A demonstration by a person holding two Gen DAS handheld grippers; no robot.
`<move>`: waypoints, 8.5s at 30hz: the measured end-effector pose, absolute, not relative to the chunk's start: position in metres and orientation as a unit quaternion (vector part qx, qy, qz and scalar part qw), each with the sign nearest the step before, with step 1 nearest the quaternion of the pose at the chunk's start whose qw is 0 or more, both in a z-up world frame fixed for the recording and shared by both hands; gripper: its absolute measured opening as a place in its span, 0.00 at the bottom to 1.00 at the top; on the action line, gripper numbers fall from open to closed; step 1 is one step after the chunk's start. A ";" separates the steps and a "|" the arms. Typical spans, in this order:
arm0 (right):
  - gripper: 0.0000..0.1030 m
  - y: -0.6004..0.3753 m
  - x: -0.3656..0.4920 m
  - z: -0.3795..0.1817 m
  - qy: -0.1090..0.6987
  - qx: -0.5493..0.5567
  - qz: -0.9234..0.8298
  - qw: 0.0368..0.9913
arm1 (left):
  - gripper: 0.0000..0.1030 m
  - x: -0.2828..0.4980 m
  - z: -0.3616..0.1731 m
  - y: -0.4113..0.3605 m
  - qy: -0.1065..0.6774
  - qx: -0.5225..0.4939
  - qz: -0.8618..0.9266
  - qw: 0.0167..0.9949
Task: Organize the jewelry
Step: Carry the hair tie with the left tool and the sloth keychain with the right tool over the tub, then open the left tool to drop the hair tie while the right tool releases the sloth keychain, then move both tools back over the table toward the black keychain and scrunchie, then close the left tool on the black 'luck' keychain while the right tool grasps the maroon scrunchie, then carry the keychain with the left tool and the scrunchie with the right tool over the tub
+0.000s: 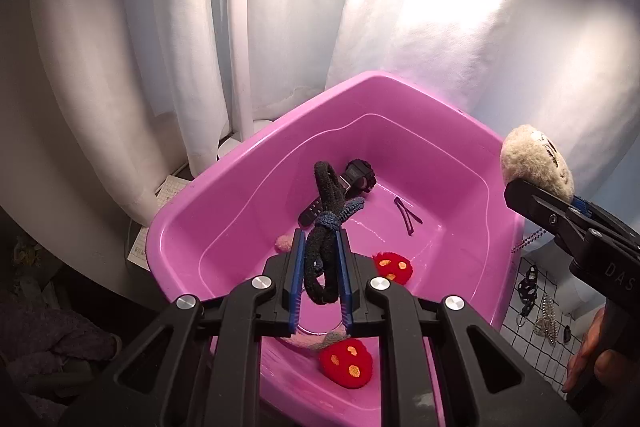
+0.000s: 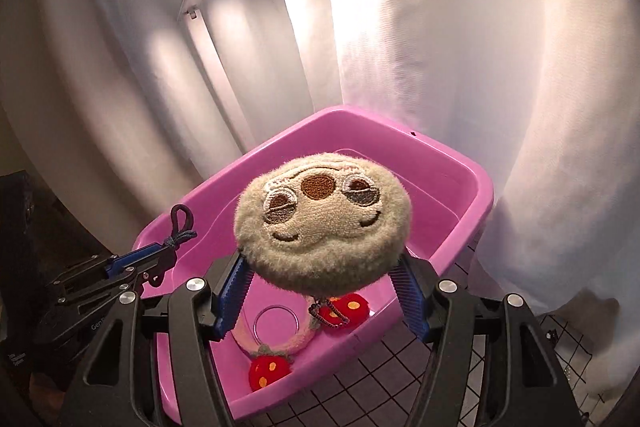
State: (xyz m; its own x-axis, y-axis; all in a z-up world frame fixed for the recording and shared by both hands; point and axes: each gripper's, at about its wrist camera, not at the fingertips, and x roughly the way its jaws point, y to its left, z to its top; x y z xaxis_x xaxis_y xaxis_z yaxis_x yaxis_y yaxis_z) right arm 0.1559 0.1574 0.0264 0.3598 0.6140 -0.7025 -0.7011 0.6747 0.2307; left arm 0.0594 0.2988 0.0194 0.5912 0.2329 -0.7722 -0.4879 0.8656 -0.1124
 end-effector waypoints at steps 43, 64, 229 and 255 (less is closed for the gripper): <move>0.68 0.223 0.227 -0.024 0.480 -0.139 0.323 0.804 | 0.73 0.083 -0.023 0.331 0.466 -0.182 0.214 0.839; 0.68 0.216 0.211 -0.008 0.465 -0.128 0.334 0.810 | 0.83 0.072 -0.005 0.327 0.447 -0.174 0.228 0.848; 0.18 -0.218 0.135 -0.176 0.453 0.028 0.066 0.889 | 0.24 0.234 -0.184 -0.024 0.459 -0.010 -0.025 0.888; 0.18 -0.144 0.057 0.023 0.320 -0.010 0.309 0.896 | 0.24 0.025 0.027 0.036 0.320 -0.052 0.106 0.940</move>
State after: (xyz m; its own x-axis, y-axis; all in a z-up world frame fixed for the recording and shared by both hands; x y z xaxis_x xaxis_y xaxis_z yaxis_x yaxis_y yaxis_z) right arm 0.0573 -0.1442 0.0227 0.6047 0.5473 -0.5787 -0.5601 0.8087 0.1795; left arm 0.0254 0.0363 0.0271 0.7730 0.1657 -0.6123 -0.2325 0.9721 -0.0304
